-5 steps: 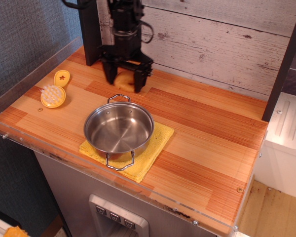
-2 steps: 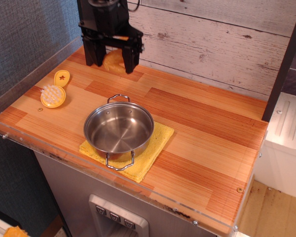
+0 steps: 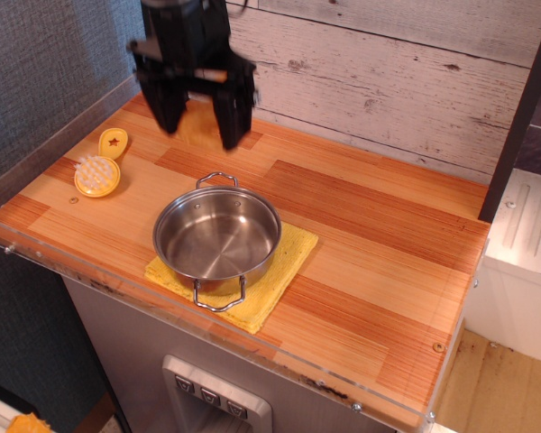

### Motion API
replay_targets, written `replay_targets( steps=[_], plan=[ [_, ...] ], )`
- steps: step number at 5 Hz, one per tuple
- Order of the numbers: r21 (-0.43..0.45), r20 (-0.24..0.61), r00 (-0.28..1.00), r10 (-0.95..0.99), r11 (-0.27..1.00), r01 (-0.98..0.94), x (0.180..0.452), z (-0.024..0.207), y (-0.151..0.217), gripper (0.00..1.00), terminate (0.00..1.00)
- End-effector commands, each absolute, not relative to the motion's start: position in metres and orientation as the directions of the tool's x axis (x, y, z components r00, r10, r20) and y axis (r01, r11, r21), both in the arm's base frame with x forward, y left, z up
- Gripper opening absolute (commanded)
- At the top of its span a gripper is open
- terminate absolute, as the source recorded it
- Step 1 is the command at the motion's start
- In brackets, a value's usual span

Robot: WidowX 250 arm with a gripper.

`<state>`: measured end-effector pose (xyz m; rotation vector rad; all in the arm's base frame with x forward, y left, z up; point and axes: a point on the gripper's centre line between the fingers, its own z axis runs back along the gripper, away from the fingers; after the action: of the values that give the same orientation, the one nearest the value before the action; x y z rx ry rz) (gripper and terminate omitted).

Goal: Place the yellow food inside the pan.

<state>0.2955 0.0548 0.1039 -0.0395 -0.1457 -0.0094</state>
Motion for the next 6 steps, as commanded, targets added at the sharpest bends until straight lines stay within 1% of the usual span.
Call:
replay_targets(
  steps=[1,2,3,4,6],
  plan=[
    [0.004,0.081,0.994,-0.077,0.997,0.077,0.263,0.077,0.034,0.0,0.0],
    [0.022,0.037,0.994,-0.099,0.995,0.099,0.256,0.059,0.027,0.0,0.0],
    [0.047,0.006,0.994,-0.106,0.993,0.105,0.251,0.046,0.026,0.0,0.0],
    [0.066,0.002,0.995,-0.103,0.992,0.103,0.252,0.046,0.03,1.0,0.0],
    [0.065,0.043,0.995,-0.086,0.994,0.084,0.254,0.064,0.038,1.0,0.0]
  ],
)
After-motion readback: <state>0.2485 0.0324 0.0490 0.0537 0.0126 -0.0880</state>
